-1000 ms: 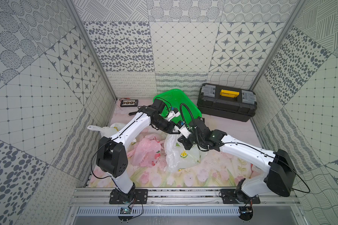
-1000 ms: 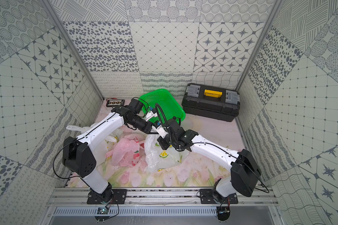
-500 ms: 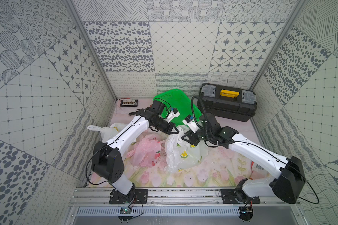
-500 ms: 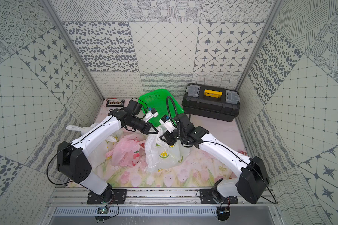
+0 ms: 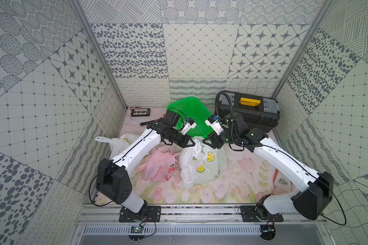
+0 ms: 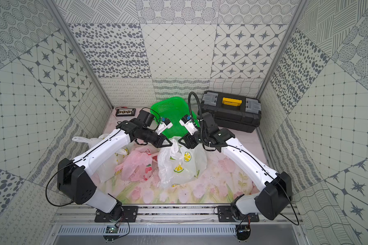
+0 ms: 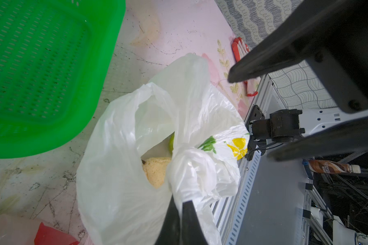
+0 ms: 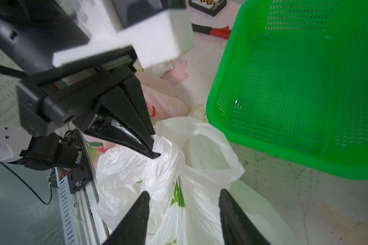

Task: Place the pears into plastic bags & tie knots
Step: Tie the plastic bag at the center of the board.

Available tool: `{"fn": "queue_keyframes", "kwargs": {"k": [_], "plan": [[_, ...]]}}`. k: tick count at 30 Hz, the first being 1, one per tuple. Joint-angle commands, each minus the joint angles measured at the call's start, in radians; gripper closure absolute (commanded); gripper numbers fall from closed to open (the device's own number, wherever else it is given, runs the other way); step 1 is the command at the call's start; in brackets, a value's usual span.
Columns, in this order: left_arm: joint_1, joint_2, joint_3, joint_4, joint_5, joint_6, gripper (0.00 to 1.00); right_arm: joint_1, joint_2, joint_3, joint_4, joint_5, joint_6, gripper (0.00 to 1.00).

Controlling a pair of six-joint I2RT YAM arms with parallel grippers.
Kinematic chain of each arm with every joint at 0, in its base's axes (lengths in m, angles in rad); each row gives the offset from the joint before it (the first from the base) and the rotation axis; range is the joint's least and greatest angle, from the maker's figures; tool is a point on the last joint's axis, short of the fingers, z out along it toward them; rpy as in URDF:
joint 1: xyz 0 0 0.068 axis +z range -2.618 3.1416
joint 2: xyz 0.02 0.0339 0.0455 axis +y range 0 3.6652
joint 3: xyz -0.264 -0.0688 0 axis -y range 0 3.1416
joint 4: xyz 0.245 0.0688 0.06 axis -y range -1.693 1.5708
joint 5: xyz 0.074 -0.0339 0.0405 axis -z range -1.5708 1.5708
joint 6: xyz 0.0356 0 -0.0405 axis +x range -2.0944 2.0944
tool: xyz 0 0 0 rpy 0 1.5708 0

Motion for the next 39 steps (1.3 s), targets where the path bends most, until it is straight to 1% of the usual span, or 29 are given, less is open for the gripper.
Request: {"fn": "queue_keyframes", "kwargs": {"k": [1,11,18,20,22,24,26,28,30,32,34,37,39], "plan": [[-0.007,-0.012,0.009,0.031,-0.011,0.019,1.0,0.032,0.039,0.043,-0.044,0.012,-0.072,0.44],[-0.017,-0.026,0.019,0.019,0.0,0.03,1.0,0.067,0.137,0.076,-0.052,0.068,-0.131,0.44],[-0.021,-0.026,0.021,0.021,0.009,0.033,1.0,0.091,0.166,0.06,-0.005,0.112,-0.157,0.46],[-0.023,-0.026,0.02,0.027,0.013,0.032,1.0,0.098,0.169,0.049,0.019,0.121,-0.156,0.51],[-0.025,-0.024,0.02,0.031,0.014,0.029,1.0,0.102,0.171,0.038,0.052,0.129,-0.143,0.62],[-0.025,-0.024,0.02,0.035,0.02,0.021,1.0,0.104,0.165,0.013,0.101,0.143,-0.12,0.76],[-0.025,-0.03,0.018,0.036,0.031,0.014,1.0,0.105,0.158,-0.014,0.145,0.171,-0.101,0.85],[-0.024,-0.045,0.012,0.033,0.036,0.012,1.0,0.105,0.142,-0.045,0.185,0.197,-0.088,0.92],[-0.012,-0.067,-0.001,0.03,0.052,0.006,0.95,0.107,0.118,-0.082,0.239,0.227,-0.073,1.0],[0.01,-0.09,-0.018,0.03,0.08,-0.001,0.9,0.11,0.094,-0.115,0.285,0.258,-0.064,1.0],[0.034,-0.119,-0.042,0.033,0.092,-0.006,0.83,0.119,0.065,-0.148,0.335,0.29,-0.062,1.0],[0.083,-0.156,-0.091,0.05,0.095,-0.019,0.68,0.129,0.016,-0.202,0.427,0.332,-0.044,1.0],[0.106,-0.175,-0.127,0.075,0.116,-0.033,0.58,0.132,-0.009,-0.232,0.482,0.352,-0.023,1.0]]}}
